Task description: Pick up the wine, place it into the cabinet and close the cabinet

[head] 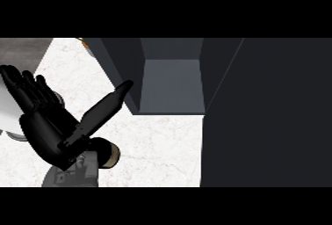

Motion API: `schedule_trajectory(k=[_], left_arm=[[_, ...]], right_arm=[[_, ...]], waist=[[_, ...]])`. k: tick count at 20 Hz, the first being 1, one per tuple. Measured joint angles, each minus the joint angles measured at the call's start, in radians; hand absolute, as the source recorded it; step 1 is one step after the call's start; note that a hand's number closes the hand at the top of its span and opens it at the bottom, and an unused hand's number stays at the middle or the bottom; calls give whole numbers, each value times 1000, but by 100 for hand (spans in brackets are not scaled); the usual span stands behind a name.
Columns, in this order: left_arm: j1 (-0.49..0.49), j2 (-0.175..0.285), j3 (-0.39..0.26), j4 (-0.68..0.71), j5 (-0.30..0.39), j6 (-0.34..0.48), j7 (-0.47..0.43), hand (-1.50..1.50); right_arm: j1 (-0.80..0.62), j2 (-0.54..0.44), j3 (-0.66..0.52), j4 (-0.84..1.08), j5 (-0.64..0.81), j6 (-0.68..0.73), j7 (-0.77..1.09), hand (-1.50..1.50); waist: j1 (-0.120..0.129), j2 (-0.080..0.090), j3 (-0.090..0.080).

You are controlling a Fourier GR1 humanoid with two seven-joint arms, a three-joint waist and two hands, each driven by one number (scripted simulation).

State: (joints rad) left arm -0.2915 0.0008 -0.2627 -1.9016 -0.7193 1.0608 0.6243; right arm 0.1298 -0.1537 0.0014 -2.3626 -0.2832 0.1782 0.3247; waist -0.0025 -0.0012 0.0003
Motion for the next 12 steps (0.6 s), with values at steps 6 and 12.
schedule_trajectory(k=[6,12], left_arm=[[80,0,-41,-50,-86,21,76,-150],[178,0,-81,-76,-138,63,88,-150]], right_arm=[[-2,8,1,-19,10,-7,31,-150],[-35,20,10,-20,16,-21,62,-150]], waist=[[1,-1,0],[2,0,0]])
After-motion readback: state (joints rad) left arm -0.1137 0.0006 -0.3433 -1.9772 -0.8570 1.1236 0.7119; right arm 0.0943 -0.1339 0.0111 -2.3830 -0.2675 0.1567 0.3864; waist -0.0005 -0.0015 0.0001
